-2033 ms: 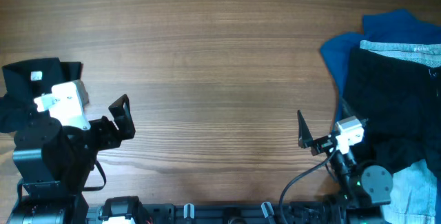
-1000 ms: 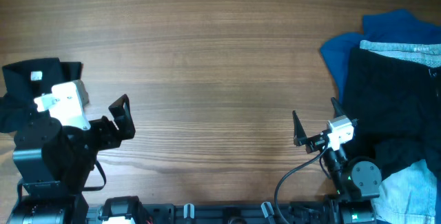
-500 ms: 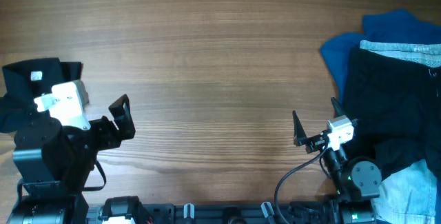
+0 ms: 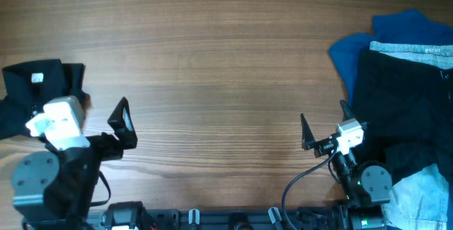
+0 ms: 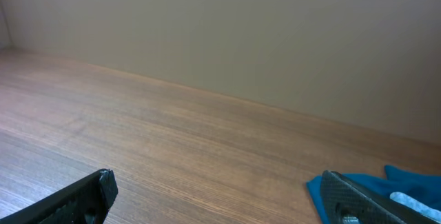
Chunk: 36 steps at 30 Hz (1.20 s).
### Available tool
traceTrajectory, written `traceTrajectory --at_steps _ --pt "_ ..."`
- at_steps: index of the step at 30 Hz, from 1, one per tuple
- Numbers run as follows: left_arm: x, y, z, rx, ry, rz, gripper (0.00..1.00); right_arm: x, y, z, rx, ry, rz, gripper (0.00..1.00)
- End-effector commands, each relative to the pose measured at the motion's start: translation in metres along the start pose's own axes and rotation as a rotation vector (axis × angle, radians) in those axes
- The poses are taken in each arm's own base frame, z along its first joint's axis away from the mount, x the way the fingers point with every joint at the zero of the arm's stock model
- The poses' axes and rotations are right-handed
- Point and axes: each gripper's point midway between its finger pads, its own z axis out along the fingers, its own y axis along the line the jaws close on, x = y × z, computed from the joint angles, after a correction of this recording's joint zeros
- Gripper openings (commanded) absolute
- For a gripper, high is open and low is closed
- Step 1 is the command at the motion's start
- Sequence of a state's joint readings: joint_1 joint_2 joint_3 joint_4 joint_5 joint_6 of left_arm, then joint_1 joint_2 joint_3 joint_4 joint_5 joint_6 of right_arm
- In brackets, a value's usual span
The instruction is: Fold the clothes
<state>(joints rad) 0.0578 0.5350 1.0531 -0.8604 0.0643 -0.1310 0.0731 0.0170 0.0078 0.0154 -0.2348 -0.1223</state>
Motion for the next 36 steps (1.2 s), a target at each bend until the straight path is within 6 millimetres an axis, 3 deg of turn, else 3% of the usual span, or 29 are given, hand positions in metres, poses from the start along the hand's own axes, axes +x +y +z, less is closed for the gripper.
traceTrajectory --at_steps 1,13,20,24,36 --pt "0.032 0.002 0.014 0.035 -0.026 0.027 1.0 -0.002 -0.003 -0.001 0.016 -0.011 -0.012 1.0" --pt "0.1 0.014 0.048 0.099 -0.259 0.044 1.0 -0.001 -0.003 0.0 0.015 -0.006 -0.01 1.0" --pt "0.123 0.017 0.075 0.127 -0.289 0.05 1.0 -0.001 -0.003 0.0 0.015 -0.006 -0.011 1.0" --pt "0.155 0.025 0.096 0.121 -0.256 0.047 1.0 -0.001 -0.003 0.0 0.015 -0.006 -0.011 1.0" --pt "0.154 0.027 0.096 0.108 -0.264 0.045 1.0 -0.001 -0.003 0.0 0.015 -0.006 -0.01 1.0"
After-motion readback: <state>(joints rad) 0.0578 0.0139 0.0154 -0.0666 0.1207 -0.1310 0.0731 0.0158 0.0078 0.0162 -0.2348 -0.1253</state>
